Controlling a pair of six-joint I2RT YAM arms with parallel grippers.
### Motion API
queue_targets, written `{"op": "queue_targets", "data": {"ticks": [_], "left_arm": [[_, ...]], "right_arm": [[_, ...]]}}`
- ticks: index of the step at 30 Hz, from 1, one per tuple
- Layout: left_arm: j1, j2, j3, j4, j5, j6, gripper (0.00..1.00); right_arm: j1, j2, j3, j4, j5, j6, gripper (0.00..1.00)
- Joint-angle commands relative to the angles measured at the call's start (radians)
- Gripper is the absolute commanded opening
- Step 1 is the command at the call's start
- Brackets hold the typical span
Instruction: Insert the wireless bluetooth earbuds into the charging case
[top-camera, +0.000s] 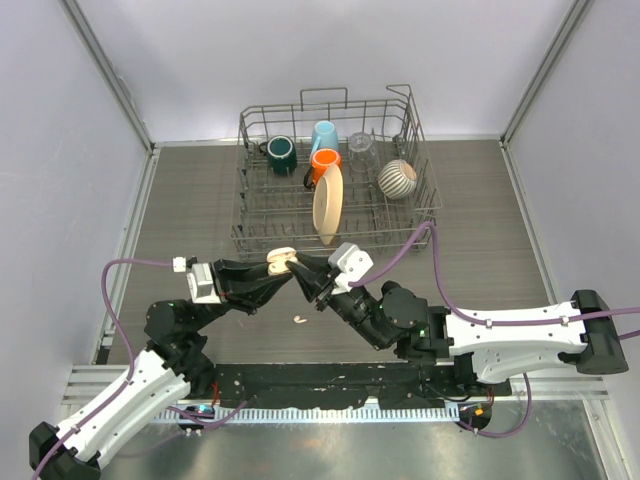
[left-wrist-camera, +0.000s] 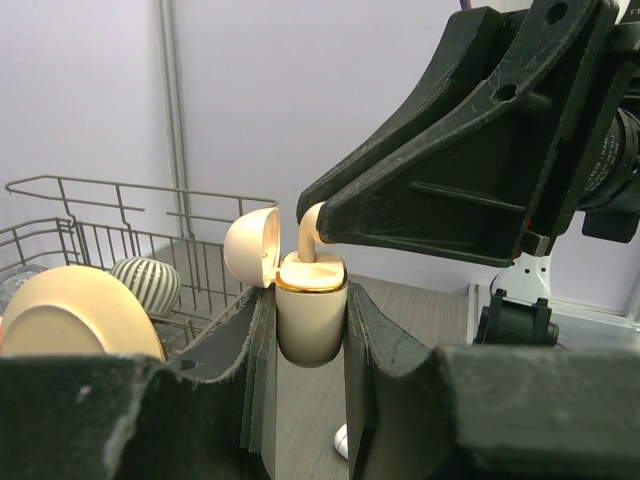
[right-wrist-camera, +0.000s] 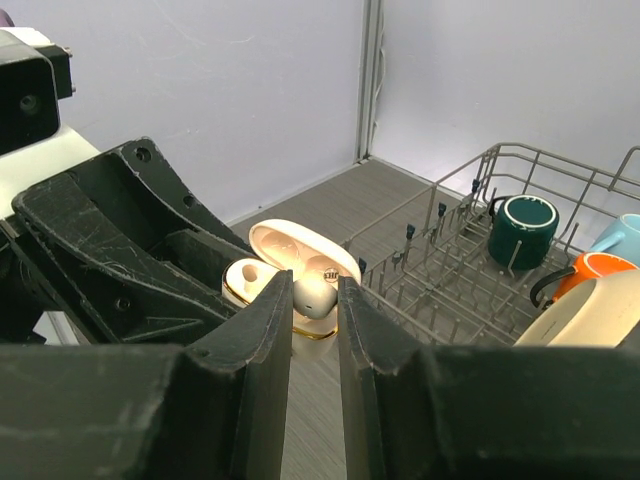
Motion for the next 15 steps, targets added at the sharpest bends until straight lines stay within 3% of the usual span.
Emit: {"op": "queue_targets", "data": {"ticks": [1,7,8,11,15], "left_arm": [[0.006,-0.009,0.030,0.110,-0.065,0.014,0.00],[0.006,-0.014,0.023,0.108,-0.056,0.013,0.00],[0.006,-0.017,0.023,0.110,-0.056,0.011,0.00],[0.006,-0.017,0.022,0.108,-0.051,0.013,0.00],[0.006,-0.018,0.019,0.101,-0.051,0.011,0.00]], "right_arm": [[0.017,0.003,-0.001,-0.072,-0.029,0.030,0.01],[0.017,0.025,0.035,-0.101,-0.001,0.053,0.14],[0.016,0.032,0.043,-0.110,0.002,0.056,0.19],[0.016,0.043,0.063,-0.092,0.037,0.079,0.48],[0.002,0.022,0.098,-0.081,0.039,0.159,0.71]]}}
